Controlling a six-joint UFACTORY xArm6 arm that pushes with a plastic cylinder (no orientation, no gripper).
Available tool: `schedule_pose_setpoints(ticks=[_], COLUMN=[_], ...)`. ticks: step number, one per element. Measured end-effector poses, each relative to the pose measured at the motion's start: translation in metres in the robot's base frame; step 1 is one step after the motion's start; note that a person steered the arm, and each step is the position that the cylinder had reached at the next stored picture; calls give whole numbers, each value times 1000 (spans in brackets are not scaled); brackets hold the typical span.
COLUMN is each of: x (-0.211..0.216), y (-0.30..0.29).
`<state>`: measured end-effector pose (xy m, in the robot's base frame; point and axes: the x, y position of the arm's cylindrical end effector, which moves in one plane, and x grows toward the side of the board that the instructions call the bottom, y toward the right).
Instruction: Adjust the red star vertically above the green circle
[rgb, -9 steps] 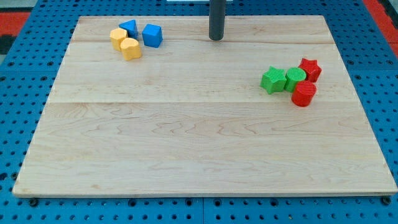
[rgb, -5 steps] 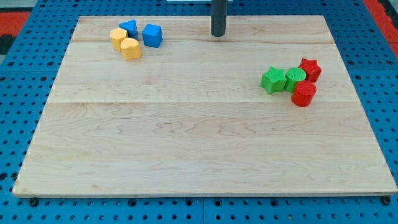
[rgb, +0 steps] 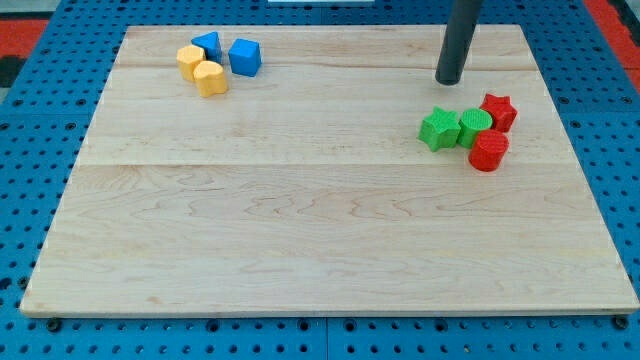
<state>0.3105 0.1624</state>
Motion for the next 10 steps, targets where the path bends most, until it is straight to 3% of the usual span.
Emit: schedule_pose_setpoints(ticks=[2,4,7,9,10], x=[-3,-3,1,40,46], y=[45,53,181,183,137])
